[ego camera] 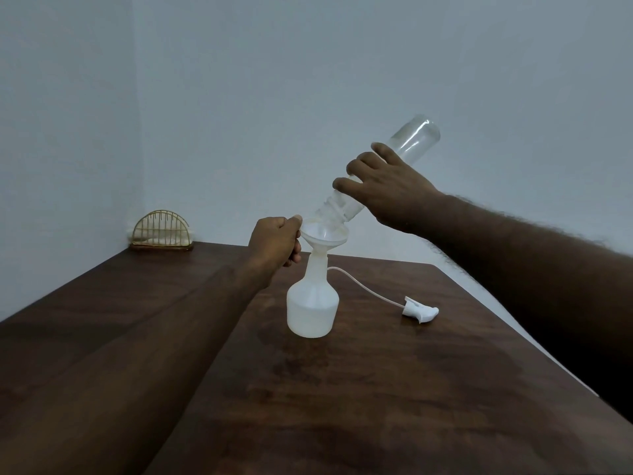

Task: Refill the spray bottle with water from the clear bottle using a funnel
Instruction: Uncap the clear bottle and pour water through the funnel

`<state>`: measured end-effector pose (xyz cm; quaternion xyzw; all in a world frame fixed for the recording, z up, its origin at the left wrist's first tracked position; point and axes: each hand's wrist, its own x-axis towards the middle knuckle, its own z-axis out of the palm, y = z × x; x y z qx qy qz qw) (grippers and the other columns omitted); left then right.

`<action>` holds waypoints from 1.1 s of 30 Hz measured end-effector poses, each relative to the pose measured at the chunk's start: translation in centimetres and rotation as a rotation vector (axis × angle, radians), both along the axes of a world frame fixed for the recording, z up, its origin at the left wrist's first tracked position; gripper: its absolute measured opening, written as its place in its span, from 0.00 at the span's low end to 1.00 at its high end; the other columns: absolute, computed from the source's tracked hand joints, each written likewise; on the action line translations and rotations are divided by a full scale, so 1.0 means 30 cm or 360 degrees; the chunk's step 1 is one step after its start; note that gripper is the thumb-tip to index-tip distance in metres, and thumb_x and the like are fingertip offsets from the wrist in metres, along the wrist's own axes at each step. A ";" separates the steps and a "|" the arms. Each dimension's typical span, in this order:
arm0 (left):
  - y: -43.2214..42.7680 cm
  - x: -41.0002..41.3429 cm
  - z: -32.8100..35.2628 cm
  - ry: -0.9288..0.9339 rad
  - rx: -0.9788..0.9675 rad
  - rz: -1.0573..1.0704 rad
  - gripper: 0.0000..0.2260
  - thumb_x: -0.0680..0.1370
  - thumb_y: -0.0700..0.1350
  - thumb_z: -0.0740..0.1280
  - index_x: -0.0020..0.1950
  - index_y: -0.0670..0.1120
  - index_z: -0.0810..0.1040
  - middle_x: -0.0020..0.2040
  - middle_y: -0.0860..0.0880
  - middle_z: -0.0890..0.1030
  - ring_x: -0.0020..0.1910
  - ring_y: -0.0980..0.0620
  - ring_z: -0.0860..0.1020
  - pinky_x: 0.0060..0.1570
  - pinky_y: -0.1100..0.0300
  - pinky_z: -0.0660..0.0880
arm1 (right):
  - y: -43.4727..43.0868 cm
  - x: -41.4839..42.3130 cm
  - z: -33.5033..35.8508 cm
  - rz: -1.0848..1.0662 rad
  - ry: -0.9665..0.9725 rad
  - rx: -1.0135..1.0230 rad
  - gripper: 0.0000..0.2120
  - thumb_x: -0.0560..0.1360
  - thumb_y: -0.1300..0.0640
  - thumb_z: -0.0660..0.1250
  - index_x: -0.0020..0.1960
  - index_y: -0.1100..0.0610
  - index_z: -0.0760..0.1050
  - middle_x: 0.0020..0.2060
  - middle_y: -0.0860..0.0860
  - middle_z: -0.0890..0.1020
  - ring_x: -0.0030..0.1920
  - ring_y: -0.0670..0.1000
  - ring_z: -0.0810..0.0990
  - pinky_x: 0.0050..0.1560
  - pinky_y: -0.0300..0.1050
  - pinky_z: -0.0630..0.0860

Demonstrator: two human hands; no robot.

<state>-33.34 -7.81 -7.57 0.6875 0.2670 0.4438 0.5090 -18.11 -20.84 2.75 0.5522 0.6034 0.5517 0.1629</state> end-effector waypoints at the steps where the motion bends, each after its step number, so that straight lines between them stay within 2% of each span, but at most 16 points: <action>1: -0.001 -0.001 0.000 -0.0002 0.0010 -0.0002 0.17 0.81 0.49 0.61 0.35 0.42 0.73 0.28 0.46 0.76 0.23 0.51 0.73 0.26 0.63 0.70 | 0.000 -0.001 0.002 0.0005 0.0000 0.0001 0.25 0.72 0.66 0.49 0.64 0.58 0.73 0.53 0.60 0.77 0.53 0.63 0.75 0.69 0.63 0.64; 7: -0.001 -0.004 -0.004 0.0016 0.0041 0.0023 0.17 0.81 0.49 0.61 0.35 0.42 0.74 0.28 0.46 0.76 0.23 0.53 0.73 0.27 0.62 0.72 | 0.000 -0.018 0.012 -0.0014 0.0048 -0.0015 0.24 0.73 0.66 0.51 0.65 0.57 0.73 0.54 0.60 0.77 0.55 0.63 0.75 0.70 0.63 0.62; 13: 0.002 -0.003 -0.002 -0.0019 -0.0013 0.0002 0.17 0.80 0.48 0.62 0.34 0.42 0.73 0.28 0.46 0.75 0.23 0.52 0.72 0.27 0.62 0.70 | -0.002 -0.010 0.010 -0.0018 0.0039 -0.0028 0.20 0.74 0.68 0.59 0.64 0.57 0.74 0.53 0.60 0.77 0.55 0.63 0.76 0.70 0.63 0.62; 18: 0.002 -0.003 0.003 -0.0012 -0.0027 0.0004 0.15 0.79 0.47 0.63 0.35 0.40 0.73 0.28 0.45 0.75 0.22 0.52 0.72 0.27 0.62 0.70 | -0.007 -0.013 0.008 -0.0031 0.0105 -0.0008 0.24 0.73 0.67 0.52 0.65 0.56 0.73 0.54 0.60 0.77 0.56 0.63 0.75 0.71 0.63 0.62; 24: 0.008 -0.006 0.005 -0.0004 -0.0034 -0.0011 0.14 0.78 0.46 0.63 0.34 0.41 0.73 0.27 0.45 0.74 0.22 0.51 0.72 0.26 0.62 0.69 | -0.012 -0.001 -0.009 -0.0058 0.0190 -0.0012 0.26 0.70 0.70 0.63 0.66 0.56 0.72 0.55 0.59 0.77 0.56 0.62 0.76 0.70 0.65 0.60; 33: 0.010 -0.001 0.004 0.0002 -0.0019 -0.0003 0.13 0.78 0.45 0.63 0.36 0.40 0.73 0.28 0.45 0.74 0.21 0.52 0.72 0.26 0.62 0.69 | -0.031 0.012 -0.023 -0.0089 0.0249 0.0065 0.26 0.70 0.71 0.63 0.66 0.56 0.72 0.53 0.57 0.78 0.54 0.60 0.76 0.72 0.68 0.52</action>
